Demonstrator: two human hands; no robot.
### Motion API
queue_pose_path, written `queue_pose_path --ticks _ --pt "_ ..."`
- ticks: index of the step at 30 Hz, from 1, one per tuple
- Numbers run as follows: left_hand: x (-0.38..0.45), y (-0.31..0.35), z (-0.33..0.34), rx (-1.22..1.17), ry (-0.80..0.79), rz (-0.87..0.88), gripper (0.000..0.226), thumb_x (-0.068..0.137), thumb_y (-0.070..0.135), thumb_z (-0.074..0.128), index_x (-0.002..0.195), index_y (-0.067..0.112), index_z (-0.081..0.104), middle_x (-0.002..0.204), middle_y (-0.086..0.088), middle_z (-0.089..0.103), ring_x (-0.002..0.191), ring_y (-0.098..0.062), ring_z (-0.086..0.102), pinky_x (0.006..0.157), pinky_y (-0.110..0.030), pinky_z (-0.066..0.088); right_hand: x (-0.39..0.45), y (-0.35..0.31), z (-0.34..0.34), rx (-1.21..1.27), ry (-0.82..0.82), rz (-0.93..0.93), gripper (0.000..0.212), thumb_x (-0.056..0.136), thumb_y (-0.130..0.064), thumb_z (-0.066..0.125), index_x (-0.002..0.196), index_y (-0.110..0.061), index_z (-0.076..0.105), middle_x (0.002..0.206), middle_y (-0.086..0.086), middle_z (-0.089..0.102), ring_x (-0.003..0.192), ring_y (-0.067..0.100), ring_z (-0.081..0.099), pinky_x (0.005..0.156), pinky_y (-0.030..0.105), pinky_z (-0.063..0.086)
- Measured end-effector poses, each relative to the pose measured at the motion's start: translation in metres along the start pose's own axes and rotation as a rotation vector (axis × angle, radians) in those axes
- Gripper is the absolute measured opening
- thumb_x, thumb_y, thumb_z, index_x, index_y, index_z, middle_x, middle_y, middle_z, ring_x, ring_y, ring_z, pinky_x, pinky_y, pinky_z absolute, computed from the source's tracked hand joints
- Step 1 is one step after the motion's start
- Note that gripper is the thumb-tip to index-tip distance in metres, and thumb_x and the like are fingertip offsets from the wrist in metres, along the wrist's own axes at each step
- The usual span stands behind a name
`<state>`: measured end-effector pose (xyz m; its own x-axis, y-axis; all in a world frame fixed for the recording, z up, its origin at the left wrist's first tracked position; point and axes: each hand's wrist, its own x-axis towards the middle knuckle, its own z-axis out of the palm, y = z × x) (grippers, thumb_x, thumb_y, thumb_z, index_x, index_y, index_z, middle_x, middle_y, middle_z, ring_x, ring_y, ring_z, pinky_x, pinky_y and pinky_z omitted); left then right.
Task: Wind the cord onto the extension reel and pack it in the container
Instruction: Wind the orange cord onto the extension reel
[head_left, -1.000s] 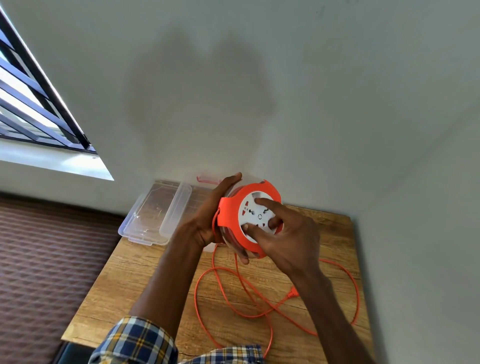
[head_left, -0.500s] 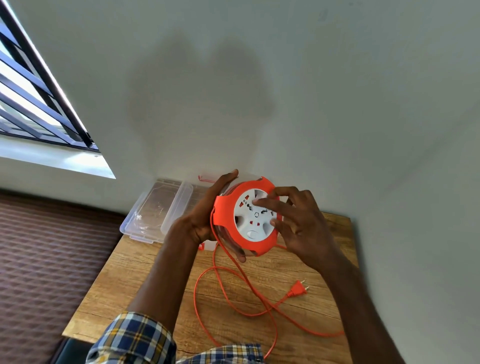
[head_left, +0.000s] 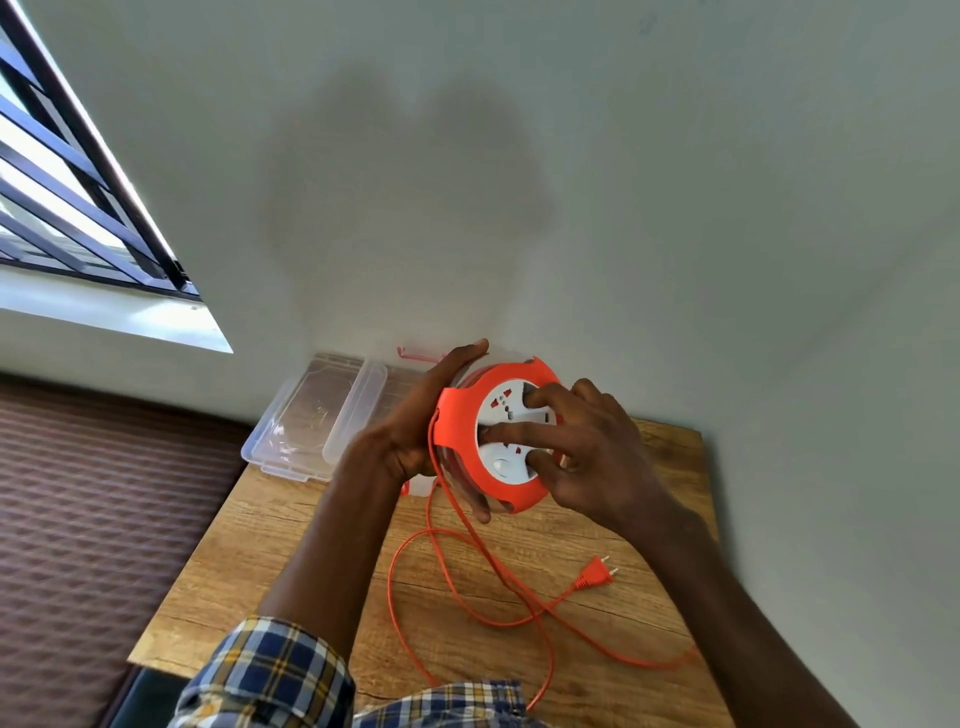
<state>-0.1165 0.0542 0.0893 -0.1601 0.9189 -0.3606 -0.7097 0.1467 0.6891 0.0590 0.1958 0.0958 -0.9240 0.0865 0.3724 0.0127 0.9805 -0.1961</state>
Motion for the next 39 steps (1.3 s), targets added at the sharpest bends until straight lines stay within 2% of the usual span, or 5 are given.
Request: queue_pose_path --ticks 9,15,23,31,39 --pt "0.004 0.000 0.010 -0.076 0.011 0.029 0.062 0.096 0.066 0.063 0.126 0.014 0.077 0.119 -0.017 0.076 0.107 -0.033 0.074 0.096 -0.045 0.059 0.005 -0.043 0.016 0.333 0.323 0.614 0.068 0.071 -0.073 0.065 0.134 -0.049 0.061 0.076 -0.024 0.058 0.068 -0.004 0.058 0.055 0.009 0.037" --pt "0.003 -0.004 0.001 -0.092 -0.023 0.014 0.069 0.100 0.069 0.054 0.138 0.013 0.070 0.136 -0.021 0.070 0.118 -0.036 0.071 0.098 -0.049 0.059 -0.003 -0.031 0.006 0.247 0.122 0.457 0.059 0.091 -0.069 0.055 0.145 -0.046 0.051 0.101 -0.022 0.059 0.081 -0.007 0.055 0.065 0.008 0.039" --pt "0.003 0.001 -0.006 -0.098 -0.031 -0.012 0.064 0.097 0.069 0.061 0.131 0.017 0.076 0.126 -0.016 0.076 0.111 -0.032 0.073 0.100 -0.047 0.058 -0.004 0.000 -0.006 0.175 -0.006 0.105 0.073 0.088 -0.004 0.074 0.144 -0.046 0.054 0.148 0.000 0.045 0.128 0.022 0.049 0.079 0.035 0.062" --pt "0.005 -0.003 -0.008 -0.080 -0.077 -0.057 0.064 0.102 0.067 0.052 0.130 0.014 0.075 0.126 -0.017 0.075 0.110 -0.033 0.073 0.100 -0.048 0.057 0.009 0.008 -0.016 0.098 -0.159 -0.127 0.063 0.079 -0.010 0.087 0.131 -0.042 0.068 0.148 0.008 0.055 0.121 0.029 0.057 0.078 0.035 0.059" --pt "0.004 0.001 -0.005 -0.057 -0.082 -0.011 0.059 0.104 0.063 0.054 0.124 0.013 0.078 0.115 -0.014 0.079 0.100 -0.030 0.077 0.086 -0.042 0.063 0.001 0.008 0.001 0.088 0.028 0.012 0.060 0.083 -0.045 0.079 0.138 -0.047 0.058 0.128 -0.004 0.067 0.110 0.016 0.065 0.074 0.033 0.063"
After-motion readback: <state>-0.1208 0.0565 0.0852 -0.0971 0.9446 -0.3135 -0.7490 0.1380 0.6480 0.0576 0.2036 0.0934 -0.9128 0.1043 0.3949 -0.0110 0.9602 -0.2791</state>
